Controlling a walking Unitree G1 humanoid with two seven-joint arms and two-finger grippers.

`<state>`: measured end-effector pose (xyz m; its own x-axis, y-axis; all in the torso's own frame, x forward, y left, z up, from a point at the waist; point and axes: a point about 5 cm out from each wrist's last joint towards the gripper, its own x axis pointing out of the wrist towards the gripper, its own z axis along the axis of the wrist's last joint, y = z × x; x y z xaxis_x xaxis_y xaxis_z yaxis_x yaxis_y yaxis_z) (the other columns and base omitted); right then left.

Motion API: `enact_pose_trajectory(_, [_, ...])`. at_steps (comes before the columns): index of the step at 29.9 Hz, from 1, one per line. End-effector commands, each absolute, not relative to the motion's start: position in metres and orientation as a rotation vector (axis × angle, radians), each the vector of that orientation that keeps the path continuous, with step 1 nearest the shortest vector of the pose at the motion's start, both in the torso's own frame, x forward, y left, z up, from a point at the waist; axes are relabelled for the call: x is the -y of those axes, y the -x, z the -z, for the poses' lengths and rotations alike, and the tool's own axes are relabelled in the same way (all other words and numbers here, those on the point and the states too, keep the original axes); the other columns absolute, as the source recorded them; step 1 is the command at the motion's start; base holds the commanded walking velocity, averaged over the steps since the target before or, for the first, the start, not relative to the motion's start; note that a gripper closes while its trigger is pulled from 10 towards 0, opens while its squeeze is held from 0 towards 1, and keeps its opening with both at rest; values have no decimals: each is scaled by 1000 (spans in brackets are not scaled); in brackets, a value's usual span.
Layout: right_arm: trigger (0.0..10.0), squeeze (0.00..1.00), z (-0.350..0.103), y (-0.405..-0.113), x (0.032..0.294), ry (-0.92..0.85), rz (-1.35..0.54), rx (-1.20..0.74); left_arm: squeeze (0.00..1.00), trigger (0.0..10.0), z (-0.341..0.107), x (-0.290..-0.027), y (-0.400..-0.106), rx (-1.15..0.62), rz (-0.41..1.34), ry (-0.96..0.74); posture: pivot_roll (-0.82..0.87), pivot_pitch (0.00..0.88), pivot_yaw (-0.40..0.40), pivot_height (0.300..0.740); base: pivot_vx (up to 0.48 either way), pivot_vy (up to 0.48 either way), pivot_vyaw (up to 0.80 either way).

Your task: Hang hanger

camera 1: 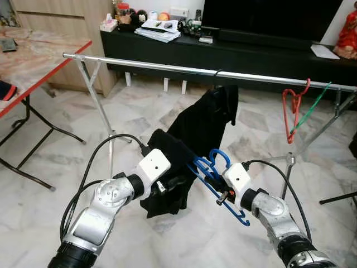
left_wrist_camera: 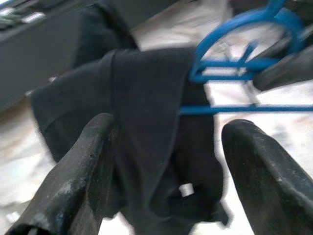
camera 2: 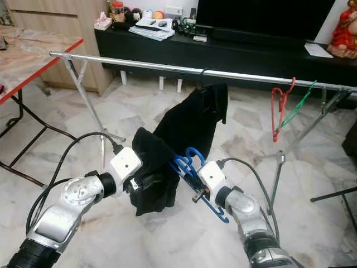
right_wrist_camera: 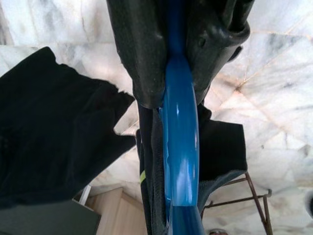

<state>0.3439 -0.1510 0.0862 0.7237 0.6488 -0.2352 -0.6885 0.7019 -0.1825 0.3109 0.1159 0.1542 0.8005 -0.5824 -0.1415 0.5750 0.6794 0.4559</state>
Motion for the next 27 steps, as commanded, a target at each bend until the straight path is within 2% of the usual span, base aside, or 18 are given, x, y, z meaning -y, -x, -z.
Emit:
enact_pose_trajectory(1, [0, 0, -108, -353, 148, 252, -738, -49, 0, 10000, -145, -114, -310, 6, 612, -554, 156, 53, -138, 740, 0, 0, 0])
enact_pose_trajectory(6, [0, 0, -116, -358, 143, 221, -736, -12, 0, 10000, -137, -100, -312, -23, 533, -514, 158, 40, -145, 740, 0, 0, 0])
enact_pose_trajectory(9, [0, 0, -120, -359, 141, 212, -748, 5, 0, 10000, -127, -96, -317, -43, 452, -626, 162, 38, -147, 740, 0, 0, 0])
enact_pose_trajectory(20, [0, 0, -123, -357, 141, 196, -775, 36, 0, 10000, -125, -92, -327, -21, 237, -665, 143, 16, -132, 740, 0, 0, 0])
enact_pose_trajectory(27, [0, 0, -121, -354, 141, 188, -795, 40, 0, 10000, -128, -89, -330, -2, 205, -637, 136, 4, -131, 740, 0, 0, 0])
